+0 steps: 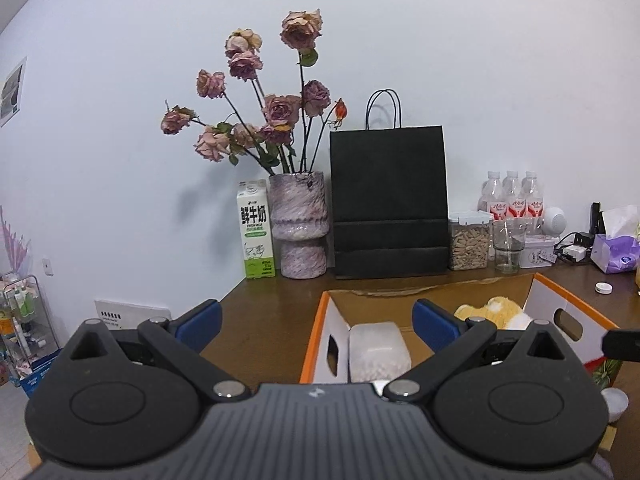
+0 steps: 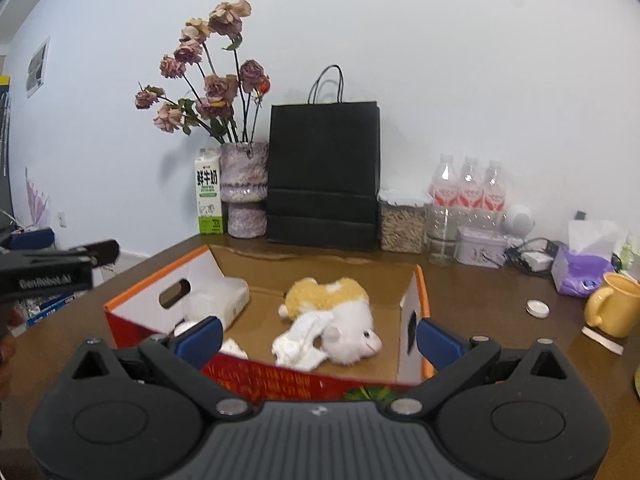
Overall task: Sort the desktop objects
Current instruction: 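Withdraw both open tools from the box back toward the table clutter, then grasp a white bottle cap with the right tool while the left tool grasps another white cap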
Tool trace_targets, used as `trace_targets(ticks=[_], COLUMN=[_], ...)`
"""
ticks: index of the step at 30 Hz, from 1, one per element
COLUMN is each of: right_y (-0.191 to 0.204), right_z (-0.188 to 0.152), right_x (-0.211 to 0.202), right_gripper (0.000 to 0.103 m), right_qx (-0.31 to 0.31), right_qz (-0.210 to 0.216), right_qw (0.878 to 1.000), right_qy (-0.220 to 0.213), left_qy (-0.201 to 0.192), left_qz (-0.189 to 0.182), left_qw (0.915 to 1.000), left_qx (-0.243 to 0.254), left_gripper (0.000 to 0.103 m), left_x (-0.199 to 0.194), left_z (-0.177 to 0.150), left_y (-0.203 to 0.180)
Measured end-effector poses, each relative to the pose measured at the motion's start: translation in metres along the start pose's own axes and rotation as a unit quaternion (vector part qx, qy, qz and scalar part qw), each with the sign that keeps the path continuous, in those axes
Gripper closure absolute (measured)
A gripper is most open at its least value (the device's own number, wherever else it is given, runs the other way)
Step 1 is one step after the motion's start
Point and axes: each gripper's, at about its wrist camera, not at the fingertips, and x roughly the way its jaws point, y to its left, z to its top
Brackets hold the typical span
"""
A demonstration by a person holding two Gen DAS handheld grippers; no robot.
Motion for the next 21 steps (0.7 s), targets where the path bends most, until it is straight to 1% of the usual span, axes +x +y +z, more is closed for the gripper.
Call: trace_targets(ticks=[6,17,21], right_y=[-0.008,-0.026,-0.034], right_z=[-0.020,-0.056,-0.069], right_x=[-0.007,-0.011,-0.007], right_gripper=[0.000,0.000,0.000], right_qx=[0.011,0.027,0.029], right_qz=[-0.011,-0.045,-0.052], right_qw=[1.000,0.997,0.995], right_qy=[0.021,0.059,0.079], left_qy=[0.013,0.064,0.085], left_qz=[0.013,0.030,0.028], left_qw=[0.9998,0.9975,0.9959], left_qx=[-0.004,-0.006,-0.007], left_gripper=[0.000,0.000,0.000], left_x=[-0.008,-0.004,0.000], left_z=[-0.012,-0.043,-0.056], left_y=[0.013,0.035,0.043])
